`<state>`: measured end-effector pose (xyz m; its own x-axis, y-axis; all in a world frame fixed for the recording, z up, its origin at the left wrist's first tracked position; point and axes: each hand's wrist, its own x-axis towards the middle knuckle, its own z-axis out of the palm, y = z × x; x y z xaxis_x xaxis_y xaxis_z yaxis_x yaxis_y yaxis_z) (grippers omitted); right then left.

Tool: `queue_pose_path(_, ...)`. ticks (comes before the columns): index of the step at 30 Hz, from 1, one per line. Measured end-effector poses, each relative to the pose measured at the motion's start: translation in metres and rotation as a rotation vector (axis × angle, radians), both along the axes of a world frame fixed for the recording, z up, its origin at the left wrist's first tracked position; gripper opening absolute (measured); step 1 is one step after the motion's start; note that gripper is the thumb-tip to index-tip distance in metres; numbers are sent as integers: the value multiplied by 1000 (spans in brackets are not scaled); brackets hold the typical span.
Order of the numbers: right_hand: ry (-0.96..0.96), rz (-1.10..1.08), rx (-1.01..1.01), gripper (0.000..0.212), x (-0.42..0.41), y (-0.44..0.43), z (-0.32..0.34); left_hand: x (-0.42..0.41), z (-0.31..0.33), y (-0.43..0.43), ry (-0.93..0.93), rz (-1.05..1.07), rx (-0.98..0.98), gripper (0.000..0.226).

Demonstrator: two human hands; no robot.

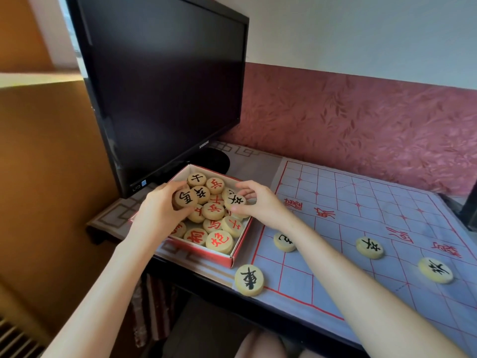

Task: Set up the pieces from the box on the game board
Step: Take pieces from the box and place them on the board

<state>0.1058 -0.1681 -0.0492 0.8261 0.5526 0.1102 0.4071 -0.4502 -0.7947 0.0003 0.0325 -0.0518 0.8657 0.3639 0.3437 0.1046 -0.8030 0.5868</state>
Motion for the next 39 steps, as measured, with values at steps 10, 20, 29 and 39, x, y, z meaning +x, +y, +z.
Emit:
queue_pose_path(10,-147,-4,-21,43,-4,-36,13,4,5,-30,-49,-77,-21,51)
queue_pose_path(20,38,-216,27,43,0,-135,14,25,4,-77,-67,-206,-26,49)
queue_pose_path(29,-30,-176,-171,47,-6,-149,-2,29,5,-95,-93,-261,-72,46)
queue_pose_path(39,-49,-205,-187,53,-11,-161,-18,20,7,-109,-89,-317,-112,42)
